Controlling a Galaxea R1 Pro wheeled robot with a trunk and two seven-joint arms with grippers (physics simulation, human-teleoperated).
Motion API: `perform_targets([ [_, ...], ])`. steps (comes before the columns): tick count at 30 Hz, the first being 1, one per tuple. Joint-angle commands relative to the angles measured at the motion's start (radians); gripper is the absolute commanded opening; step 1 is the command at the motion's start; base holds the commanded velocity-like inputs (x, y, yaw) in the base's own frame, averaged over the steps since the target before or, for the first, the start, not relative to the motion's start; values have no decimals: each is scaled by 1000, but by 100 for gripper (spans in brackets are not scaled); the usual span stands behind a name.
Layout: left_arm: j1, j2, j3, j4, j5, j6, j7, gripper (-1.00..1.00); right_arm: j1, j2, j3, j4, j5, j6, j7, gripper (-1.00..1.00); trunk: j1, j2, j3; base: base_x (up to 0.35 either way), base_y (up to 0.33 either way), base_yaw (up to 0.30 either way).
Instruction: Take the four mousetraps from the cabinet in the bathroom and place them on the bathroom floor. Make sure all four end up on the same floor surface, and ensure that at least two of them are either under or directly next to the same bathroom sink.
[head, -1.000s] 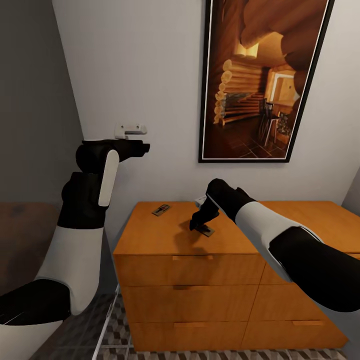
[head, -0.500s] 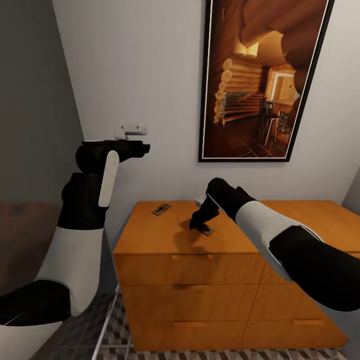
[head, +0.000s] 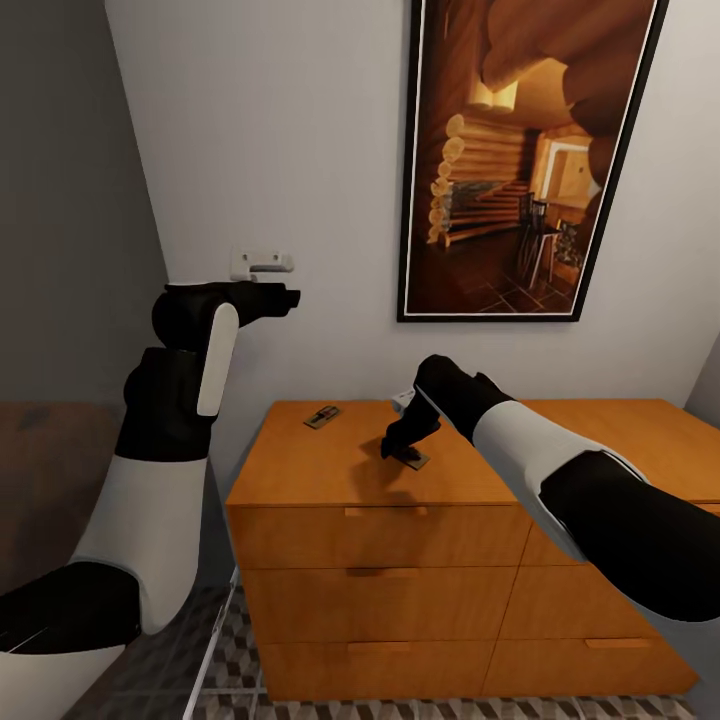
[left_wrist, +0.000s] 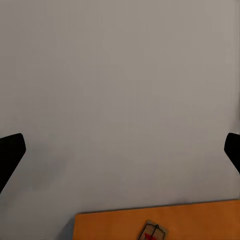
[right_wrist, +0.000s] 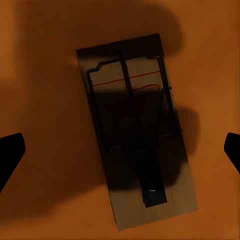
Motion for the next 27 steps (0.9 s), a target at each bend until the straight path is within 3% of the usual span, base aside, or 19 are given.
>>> perform_targets([
  [1,-1,0,-1,-1,10,4,10,100,-1,-1,4,-1,5,2,7,100,0,-1,-1,0,0,0],
  [27,1,0,-1,-9,10,4,10,100,-1,-3,4,-1,5,2,7,100,0,-1,-1,0,-7,0],
])
